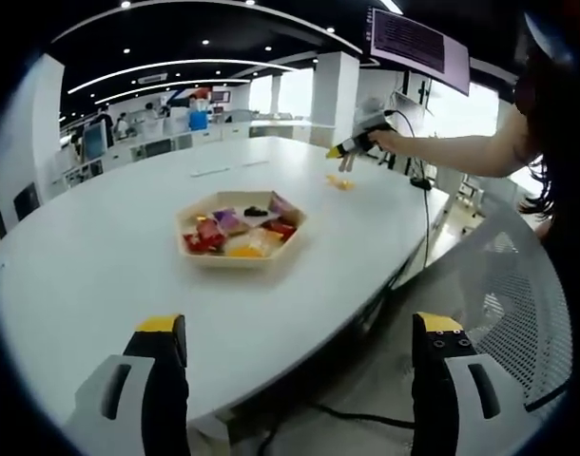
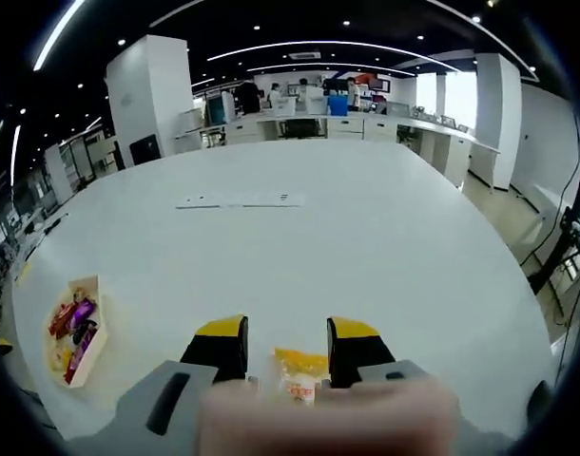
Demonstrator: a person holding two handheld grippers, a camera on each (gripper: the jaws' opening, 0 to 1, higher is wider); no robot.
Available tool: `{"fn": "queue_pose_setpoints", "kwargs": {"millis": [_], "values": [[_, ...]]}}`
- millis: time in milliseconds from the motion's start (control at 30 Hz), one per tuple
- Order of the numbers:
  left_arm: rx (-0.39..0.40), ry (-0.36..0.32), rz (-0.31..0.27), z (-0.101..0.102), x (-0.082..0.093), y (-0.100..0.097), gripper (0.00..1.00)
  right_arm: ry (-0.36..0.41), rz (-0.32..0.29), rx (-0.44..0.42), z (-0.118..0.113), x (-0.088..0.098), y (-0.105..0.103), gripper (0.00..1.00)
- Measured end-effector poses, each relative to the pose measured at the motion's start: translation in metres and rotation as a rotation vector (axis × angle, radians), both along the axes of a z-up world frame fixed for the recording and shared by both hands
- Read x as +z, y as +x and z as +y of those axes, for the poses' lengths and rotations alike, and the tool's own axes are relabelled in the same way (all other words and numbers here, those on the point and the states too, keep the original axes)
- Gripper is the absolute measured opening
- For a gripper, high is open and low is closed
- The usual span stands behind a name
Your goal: Place the target food into the container with the food tongs after gripping and lifting it, then release it inside without dropping or visibly crushing the food.
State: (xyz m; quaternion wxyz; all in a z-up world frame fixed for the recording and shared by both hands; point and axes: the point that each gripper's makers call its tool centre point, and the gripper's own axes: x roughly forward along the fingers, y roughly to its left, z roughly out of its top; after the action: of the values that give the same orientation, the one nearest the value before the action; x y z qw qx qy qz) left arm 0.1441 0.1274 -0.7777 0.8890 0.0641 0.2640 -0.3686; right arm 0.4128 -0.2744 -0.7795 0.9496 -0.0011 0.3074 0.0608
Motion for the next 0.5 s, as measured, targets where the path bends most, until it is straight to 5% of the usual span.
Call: {"fn": "queue_pose_setpoints", "kwargs": {"millis": [500], "values": [[0.009,0.01,0.014,0.002,-0.003,0.0,0.95,-0.008,0.022,-0.049,-0.011,-0.024,0.01,0.32]]}}
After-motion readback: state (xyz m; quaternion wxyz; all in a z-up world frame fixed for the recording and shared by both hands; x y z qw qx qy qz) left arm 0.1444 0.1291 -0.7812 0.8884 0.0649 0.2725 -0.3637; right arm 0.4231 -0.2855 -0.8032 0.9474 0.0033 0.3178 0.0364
